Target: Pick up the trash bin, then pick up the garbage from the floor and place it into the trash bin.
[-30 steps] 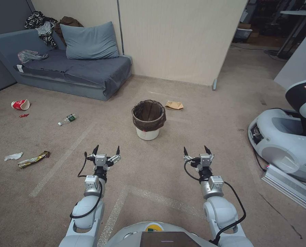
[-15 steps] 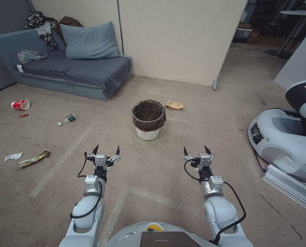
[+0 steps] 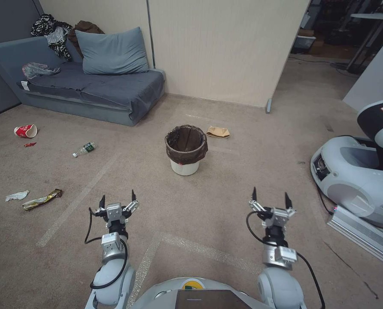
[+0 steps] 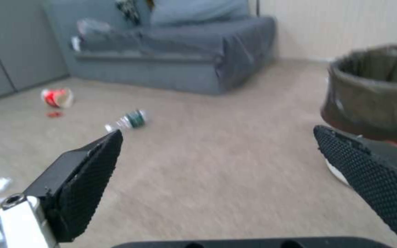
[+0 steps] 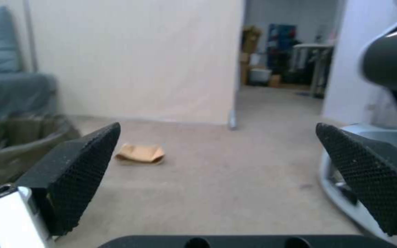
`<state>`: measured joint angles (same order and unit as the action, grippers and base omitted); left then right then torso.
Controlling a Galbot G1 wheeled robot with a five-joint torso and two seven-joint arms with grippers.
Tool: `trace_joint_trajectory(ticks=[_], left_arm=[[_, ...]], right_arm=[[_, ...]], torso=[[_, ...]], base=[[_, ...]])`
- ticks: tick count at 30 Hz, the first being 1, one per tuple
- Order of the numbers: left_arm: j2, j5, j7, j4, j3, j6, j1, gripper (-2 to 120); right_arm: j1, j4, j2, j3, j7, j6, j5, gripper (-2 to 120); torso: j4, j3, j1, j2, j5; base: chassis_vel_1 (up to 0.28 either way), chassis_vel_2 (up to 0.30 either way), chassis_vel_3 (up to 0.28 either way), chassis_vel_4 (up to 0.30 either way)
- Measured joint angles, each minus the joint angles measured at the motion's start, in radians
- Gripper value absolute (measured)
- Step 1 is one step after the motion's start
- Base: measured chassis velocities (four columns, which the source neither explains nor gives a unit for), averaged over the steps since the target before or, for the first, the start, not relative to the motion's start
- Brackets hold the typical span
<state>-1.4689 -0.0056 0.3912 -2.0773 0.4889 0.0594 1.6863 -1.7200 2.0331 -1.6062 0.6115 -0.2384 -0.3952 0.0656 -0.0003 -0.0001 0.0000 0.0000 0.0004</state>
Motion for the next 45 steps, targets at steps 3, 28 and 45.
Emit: trace_joint_trajectory(ticks=[3, 28, 45], left_arm=[[0.008, -0.006, 0.006, -0.011, 0.000, 0.005, 0.007, 100], [0.022, -0.006, -0.003, -0.019, 0.005, 0.004, 0.013, 100], [0.009, 0.002, -0.004, -0.016, 0.003, 0.003, 0.009, 100]], right_arm=[[-0.009, 0.025, -0.003, 0.002, -0.003, -0.008, 0.000, 100], [-0.009, 0.039, -0.003, -0.006, 0.006, 0.012, -0.001, 100], [-0.001, 0.020, -0.002, -0.001, 0.006, 0.014, 0.009, 100]], torso=[[0.0004, 0.000, 0.000, 0.000, -0.0008], [0.0002, 0.000, 0.000, 0.000, -0.0004], [0.0002, 0.000, 0.000, 0.000, -0.0003]], base=[[0.000, 0.000, 0.000, 0.000], [0.000, 0.000, 0.000, 0.000], [-0.011, 0.011, 0.012, -0.011]])
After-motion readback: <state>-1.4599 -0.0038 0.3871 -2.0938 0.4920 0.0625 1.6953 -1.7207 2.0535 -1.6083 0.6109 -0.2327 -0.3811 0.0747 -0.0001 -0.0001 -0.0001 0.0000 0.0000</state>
